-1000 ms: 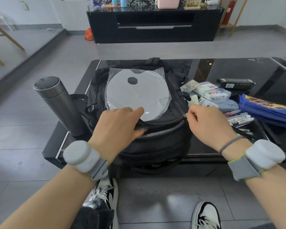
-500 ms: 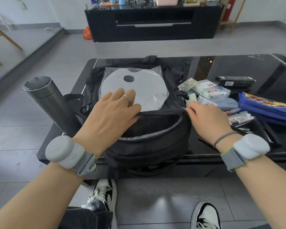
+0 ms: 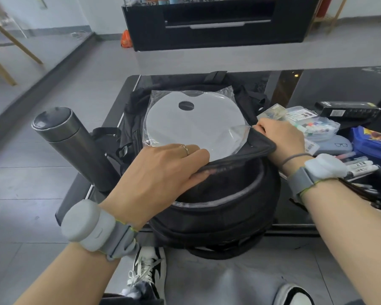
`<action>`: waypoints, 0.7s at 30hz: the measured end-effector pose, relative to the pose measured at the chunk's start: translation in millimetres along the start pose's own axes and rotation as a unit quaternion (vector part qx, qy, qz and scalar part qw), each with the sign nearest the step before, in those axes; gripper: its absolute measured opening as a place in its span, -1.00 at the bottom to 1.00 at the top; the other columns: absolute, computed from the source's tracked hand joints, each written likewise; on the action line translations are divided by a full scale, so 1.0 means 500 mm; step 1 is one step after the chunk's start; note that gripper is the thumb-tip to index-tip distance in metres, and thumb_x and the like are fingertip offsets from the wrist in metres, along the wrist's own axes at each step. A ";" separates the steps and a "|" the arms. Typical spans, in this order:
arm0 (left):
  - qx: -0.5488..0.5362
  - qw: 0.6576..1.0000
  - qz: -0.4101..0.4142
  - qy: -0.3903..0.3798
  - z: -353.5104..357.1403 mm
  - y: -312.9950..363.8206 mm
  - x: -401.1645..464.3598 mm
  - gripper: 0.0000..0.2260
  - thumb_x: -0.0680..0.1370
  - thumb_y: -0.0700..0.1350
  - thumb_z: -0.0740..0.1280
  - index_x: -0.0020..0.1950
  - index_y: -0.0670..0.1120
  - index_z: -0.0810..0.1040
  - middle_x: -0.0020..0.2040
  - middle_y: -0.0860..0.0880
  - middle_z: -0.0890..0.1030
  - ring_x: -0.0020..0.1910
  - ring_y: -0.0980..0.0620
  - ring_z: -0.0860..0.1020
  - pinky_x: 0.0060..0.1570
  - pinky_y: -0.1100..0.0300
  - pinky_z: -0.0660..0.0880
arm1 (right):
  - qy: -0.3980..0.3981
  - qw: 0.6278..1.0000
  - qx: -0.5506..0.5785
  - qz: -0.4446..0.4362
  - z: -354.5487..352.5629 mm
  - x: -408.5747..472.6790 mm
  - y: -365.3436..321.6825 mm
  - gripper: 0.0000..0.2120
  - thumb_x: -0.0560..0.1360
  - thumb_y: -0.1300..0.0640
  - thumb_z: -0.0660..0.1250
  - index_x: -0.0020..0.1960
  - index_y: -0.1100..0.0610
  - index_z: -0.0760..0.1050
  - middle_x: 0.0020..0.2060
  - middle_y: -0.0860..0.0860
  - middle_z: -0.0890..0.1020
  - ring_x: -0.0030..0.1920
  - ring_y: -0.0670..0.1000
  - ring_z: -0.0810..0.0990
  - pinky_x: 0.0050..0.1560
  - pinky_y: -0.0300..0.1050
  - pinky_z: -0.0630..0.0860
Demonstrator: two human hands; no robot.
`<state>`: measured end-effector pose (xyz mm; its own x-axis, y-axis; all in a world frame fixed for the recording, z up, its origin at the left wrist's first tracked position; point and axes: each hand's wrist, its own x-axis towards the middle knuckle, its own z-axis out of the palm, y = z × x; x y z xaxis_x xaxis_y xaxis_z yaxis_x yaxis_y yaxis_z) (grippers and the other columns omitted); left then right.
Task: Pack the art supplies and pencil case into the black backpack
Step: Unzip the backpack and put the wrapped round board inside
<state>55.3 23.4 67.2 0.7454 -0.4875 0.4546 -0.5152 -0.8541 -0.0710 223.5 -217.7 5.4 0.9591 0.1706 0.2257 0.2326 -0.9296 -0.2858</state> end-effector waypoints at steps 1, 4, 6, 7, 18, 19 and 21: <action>-0.006 1.000 0.003 0.000 0.003 0.001 -0.001 -0.77 0.67 0.00 0.22 -0.14 -0.07 0.41 -0.31 0.04 0.41 -0.39 -0.02 0.40 -0.50 0.05 0.38 | -0.003 1.000 -0.007 0.001 0.004 0.006 -0.002 -0.70 0.63 -0.06 0.07 -0.09 0.09 0.46 -0.21 0.16 0.58 -0.14 0.26 0.55 -0.20 0.04 0.42; -0.018 1.000 -0.006 0.002 0.011 -0.002 -0.003 -0.76 0.66 0.02 0.20 -0.14 -0.08 0.42 -0.33 0.03 0.41 -0.40 -0.02 0.40 -0.51 0.04 0.41 | -0.012 1.000 -0.018 0.000 0.012 0.019 -0.009 -0.72 0.63 -0.06 0.08 -0.07 0.08 0.43 -0.25 0.12 0.54 -0.15 0.25 0.54 -0.22 0.02 0.39; -0.019 1.000 -0.014 0.003 0.011 -0.005 -0.006 -0.75 0.65 0.03 0.21 -0.15 -0.07 0.41 -0.34 0.04 0.39 -0.41 -0.01 0.39 -0.53 0.06 0.39 | -0.024 1.000 -0.010 -0.004 0.011 0.022 -0.006 -0.75 0.62 -0.06 0.12 -0.06 0.08 0.44 -0.19 0.16 0.59 -0.12 0.26 0.55 -0.17 0.06 0.47; -0.017 1.000 -0.015 0.003 0.010 -0.007 -0.008 -0.75 0.65 0.04 0.22 -0.15 -0.07 0.40 -0.34 0.05 0.39 -0.41 0.00 0.38 -0.54 0.09 0.37 | -0.034 0.999 -0.006 -0.003 0.007 0.021 -0.003 -0.78 0.61 -0.04 0.16 -0.03 0.07 0.47 -0.15 0.17 0.61 -0.09 0.27 0.55 -0.13 0.08 0.50; 0.014 1.000 0.006 -0.023 0.010 -0.007 -0.009 -0.74 0.63 0.09 0.12 -0.16 -0.05 0.35 -0.34 0.05 0.42 -0.40 -0.03 0.43 -0.50 0.16 0.23 | -0.155 0.955 0.225 0.114 -0.086 -0.060 -0.131 -0.66 0.45 -0.10 0.31 -0.14 0.21 0.44 -0.32 0.12 0.69 -0.39 0.05 0.67 -0.35 -0.12 0.51; 0.014 1.000 0.008 -0.023 0.012 -0.008 -0.009 -0.73 0.62 0.09 0.12 -0.16 -0.05 0.36 -0.34 0.05 0.42 -0.41 -0.03 0.43 -0.50 0.16 0.21 | -0.183 0.960 0.176 0.117 -0.079 -0.067 -0.136 -0.61 0.44 -0.17 0.31 -0.12 0.18 0.42 -0.33 0.09 0.68 -0.38 0.04 0.67 -0.34 -0.14 0.46; 0.016 1.000 0.011 -0.025 0.016 -0.011 -0.010 -0.73 0.61 0.09 0.12 -0.17 -0.05 0.40 -0.35 0.05 0.43 -0.41 -0.02 0.44 -0.49 0.17 0.20 | -0.194 0.947 0.208 0.147 -0.063 -0.075 -0.138 -0.54 0.43 -0.19 0.36 -0.01 0.20 0.38 -0.30 0.05 0.62 -0.42 -0.01 0.63 -0.37 -0.17 0.47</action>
<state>57.6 29.0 58.2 0.7551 -0.5131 0.4080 -0.5176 -0.8486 -0.1092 166.3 -170.4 45.9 0.9605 0.1064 -0.2570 -0.0880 -0.7602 -0.6438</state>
